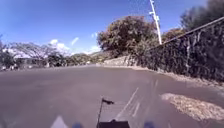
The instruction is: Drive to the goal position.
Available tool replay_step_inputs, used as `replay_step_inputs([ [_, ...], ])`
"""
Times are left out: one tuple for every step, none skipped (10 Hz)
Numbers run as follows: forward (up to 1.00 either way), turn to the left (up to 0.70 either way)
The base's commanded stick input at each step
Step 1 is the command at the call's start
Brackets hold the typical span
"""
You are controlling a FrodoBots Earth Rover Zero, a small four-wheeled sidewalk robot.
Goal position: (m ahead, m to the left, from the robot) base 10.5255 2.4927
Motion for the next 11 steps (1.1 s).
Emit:
replay_step_inputs([
  [0.50,0.00],
  [0.50,0.00],
  [0.50,0.00],
  [0.50,0.00],
  [0.50,0.00],
  [0.50,0.00],
  [0.50,0.00],
  [0.50,0.00],
  [0.50,0.00],
  [0.50,0.00],
  [0.50,0.00],
])
